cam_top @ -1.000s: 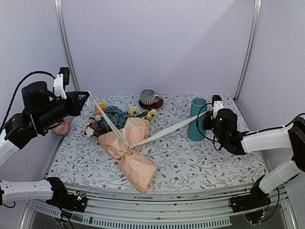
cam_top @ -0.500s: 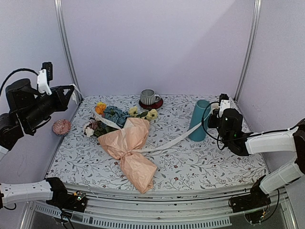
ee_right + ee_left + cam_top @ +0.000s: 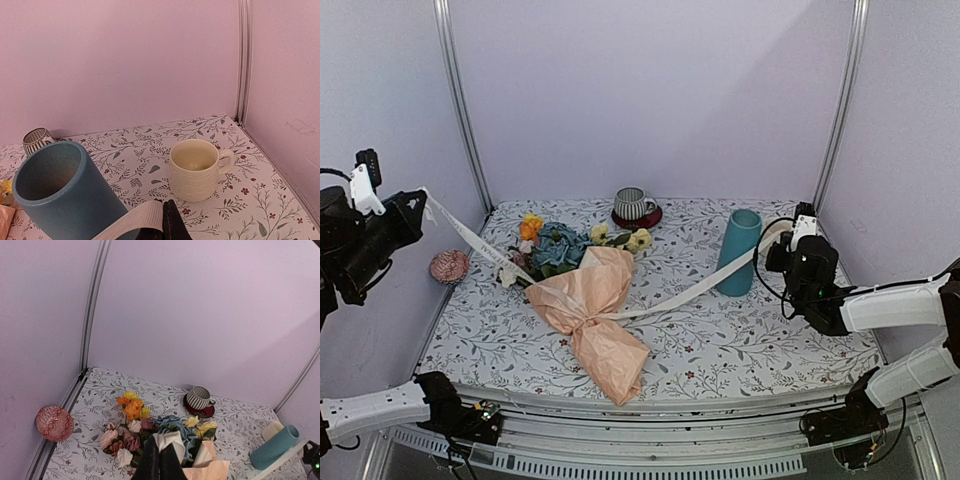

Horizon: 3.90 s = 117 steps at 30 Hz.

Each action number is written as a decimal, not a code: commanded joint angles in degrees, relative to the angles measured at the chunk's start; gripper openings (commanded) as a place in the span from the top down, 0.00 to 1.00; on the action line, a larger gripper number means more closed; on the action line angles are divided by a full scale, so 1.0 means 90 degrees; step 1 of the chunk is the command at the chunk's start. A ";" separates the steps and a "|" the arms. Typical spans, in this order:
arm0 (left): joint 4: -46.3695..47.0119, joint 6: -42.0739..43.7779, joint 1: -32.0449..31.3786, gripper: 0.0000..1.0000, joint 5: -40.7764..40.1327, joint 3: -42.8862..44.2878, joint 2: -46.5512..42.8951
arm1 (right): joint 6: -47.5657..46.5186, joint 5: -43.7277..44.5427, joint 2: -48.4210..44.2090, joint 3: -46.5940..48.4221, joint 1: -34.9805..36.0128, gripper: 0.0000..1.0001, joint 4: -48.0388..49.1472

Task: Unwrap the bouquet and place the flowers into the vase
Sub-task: Untie the ribbon from the tied bouquet, then untie the half-tied ribbon from the folded wrapping paper.

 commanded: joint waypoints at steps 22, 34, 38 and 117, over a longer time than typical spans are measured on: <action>-0.1586 -0.3330 0.0072 0.26 -0.0701 -0.1832 -0.0726 | 0.0616 0.1042 -0.0231 -0.0218 -0.0044 0.53 0.0233; -0.3288 -0.4443 0.0072 0.24 -0.2480 -0.0893 -0.1127 | 0.0351 0.1687 -0.0986 -0.0351 -0.0096 0.27 0.0196; -0.2111 -0.2460 0.0073 0.25 -0.2337 -0.0579 -0.1397 | 0.0072 0.1794 -0.1368 -0.0385 -0.0122 0.27 0.0187; 0.4878 -0.0735 -0.1959 0.64 0.3266 -0.4293 0.3993 | 0.0459 -0.5526 0.4348 0.3618 0.2794 0.51 -0.2509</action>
